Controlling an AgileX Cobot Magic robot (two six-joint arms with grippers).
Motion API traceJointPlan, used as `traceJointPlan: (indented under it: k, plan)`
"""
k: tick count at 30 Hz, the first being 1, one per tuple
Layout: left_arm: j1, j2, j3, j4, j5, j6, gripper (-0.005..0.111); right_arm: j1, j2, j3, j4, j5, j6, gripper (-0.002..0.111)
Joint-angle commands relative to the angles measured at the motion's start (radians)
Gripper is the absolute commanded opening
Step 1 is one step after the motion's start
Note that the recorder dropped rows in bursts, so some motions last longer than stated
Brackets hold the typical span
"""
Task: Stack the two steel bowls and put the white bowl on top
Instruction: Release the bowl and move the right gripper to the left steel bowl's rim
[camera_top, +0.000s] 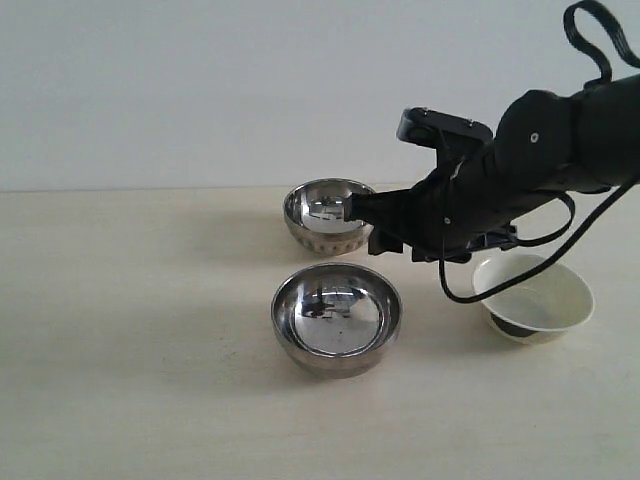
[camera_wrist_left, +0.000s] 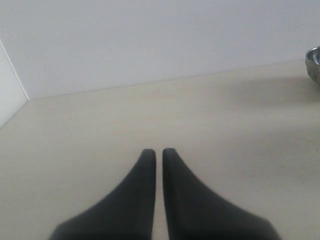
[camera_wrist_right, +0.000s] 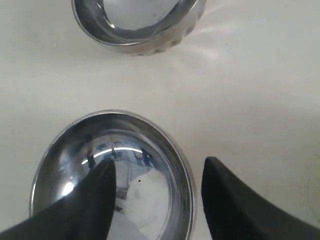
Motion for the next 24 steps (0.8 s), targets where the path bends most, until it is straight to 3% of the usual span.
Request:
traceJointPlan:
  k: [1,8,13,24]
  plan:
    - [0.002,-0.004,0.003,-0.007,-0.008,-0.010,0.004,-0.008,-0.036,-0.005,-0.054,-0.002,0.013,0.047]
    - [0.002,-0.004,0.003,-0.007,-0.008,-0.010,0.004,-0.080,-0.029,-0.084,-0.056,-0.022,0.033,0.047]
    - [0.002,-0.004,0.003,-0.007,-0.008,-0.010,0.004,-0.080,0.137,-0.296,-0.052,0.038,0.047,0.047]
    - [0.002,-0.004,0.003,-0.007,-0.008,-0.010,0.004,-0.080,0.409,-0.559,-0.052,0.056,0.064,0.047]
